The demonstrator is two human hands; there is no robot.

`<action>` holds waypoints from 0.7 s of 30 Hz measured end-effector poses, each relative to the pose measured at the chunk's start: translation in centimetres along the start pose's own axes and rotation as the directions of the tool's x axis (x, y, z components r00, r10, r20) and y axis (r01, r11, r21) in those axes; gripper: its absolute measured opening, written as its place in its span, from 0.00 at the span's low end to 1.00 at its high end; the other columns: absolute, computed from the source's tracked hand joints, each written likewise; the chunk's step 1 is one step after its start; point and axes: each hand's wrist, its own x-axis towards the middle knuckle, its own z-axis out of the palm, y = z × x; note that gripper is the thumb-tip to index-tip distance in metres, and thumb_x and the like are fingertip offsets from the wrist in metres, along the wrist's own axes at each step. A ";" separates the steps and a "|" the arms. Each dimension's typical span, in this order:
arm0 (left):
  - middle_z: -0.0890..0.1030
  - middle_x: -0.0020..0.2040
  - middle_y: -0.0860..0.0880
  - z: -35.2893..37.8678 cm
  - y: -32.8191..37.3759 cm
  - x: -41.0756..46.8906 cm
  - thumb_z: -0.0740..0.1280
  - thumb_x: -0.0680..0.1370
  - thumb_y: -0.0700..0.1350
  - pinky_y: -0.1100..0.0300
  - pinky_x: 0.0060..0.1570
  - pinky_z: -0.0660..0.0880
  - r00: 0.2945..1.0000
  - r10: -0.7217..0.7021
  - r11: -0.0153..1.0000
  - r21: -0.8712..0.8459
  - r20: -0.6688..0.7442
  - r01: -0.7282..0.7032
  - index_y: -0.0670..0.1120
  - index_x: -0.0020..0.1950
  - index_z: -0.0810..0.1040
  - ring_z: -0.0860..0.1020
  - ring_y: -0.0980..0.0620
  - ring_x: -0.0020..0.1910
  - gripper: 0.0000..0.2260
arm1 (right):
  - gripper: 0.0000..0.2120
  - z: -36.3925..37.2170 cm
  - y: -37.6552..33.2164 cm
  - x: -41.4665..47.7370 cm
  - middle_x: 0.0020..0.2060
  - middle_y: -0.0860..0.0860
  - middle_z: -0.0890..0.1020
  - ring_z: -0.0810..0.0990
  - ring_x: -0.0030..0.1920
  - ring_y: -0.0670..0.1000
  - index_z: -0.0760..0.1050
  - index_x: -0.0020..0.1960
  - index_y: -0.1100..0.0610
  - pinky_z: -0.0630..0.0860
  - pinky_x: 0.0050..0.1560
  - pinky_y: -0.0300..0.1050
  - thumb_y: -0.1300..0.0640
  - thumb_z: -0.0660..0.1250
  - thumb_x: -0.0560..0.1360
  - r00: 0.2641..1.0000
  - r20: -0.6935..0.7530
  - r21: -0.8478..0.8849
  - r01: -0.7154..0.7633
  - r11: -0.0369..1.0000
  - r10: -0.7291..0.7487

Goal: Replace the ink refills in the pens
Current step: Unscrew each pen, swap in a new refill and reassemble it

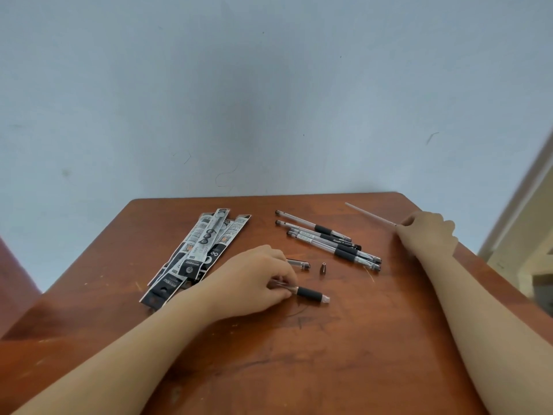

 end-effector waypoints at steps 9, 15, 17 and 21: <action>0.73 0.49 0.59 0.0 0.0 0.0 0.65 0.75 0.47 0.61 0.55 0.68 1.000 0.003 1.000 0.007 0.018 -0.003 0.53 0.52 0.79 0.68 0.61 0.51 0.08 | 0.12 0.2 0.1 0.1 0.58 0.60 0.72 0.65 0.62 0.62 0.77 0.56 0.56 0.65 0.60 0.53 0.56 0.61 0.74 1.000 0.010 -0.099 0.011 0.995 -0.010; 0.74 0.51 0.58 0.0 0.1 0.0 0.65 0.75 0.47 0.60 0.55 0.69 1.000 0.007 1.000 0.013 0.023 -0.008 0.54 0.53 0.79 0.68 0.61 0.52 0.09 | 0.13 0.2 0.2 0.1 0.59 0.61 0.71 0.64 0.63 0.62 0.76 0.57 0.56 0.64 0.61 0.53 0.57 0.61 0.74 1.000 0.012 -0.111 0.013 0.994 -0.012; 0.73 0.51 0.58 0.0 0.0 0.0 0.65 0.75 0.47 0.60 0.55 0.69 1.000 0.008 1.000 0.016 0.027 -0.008 0.54 0.54 0.79 0.68 0.61 0.52 0.09 | 0.13 0.3 0.2 0.2 0.59 0.61 0.71 0.65 0.63 0.62 0.76 0.57 0.56 0.64 0.61 0.53 0.57 0.61 0.74 1.000 0.012 -0.119 0.014 0.993 -0.013; 0.73 0.49 0.59 0.0 0.0 0.0 0.65 0.75 0.47 0.61 0.55 0.68 1.000 0.006 1.000 0.006 0.023 -0.006 0.54 0.53 0.79 0.68 0.61 0.51 0.09 | 0.13 0.3 0.1 0.2 0.59 0.60 0.71 0.65 0.63 0.62 0.76 0.57 0.56 0.64 0.61 0.53 0.57 0.61 0.74 1.000 0.015 -0.134 0.023 0.991 -0.022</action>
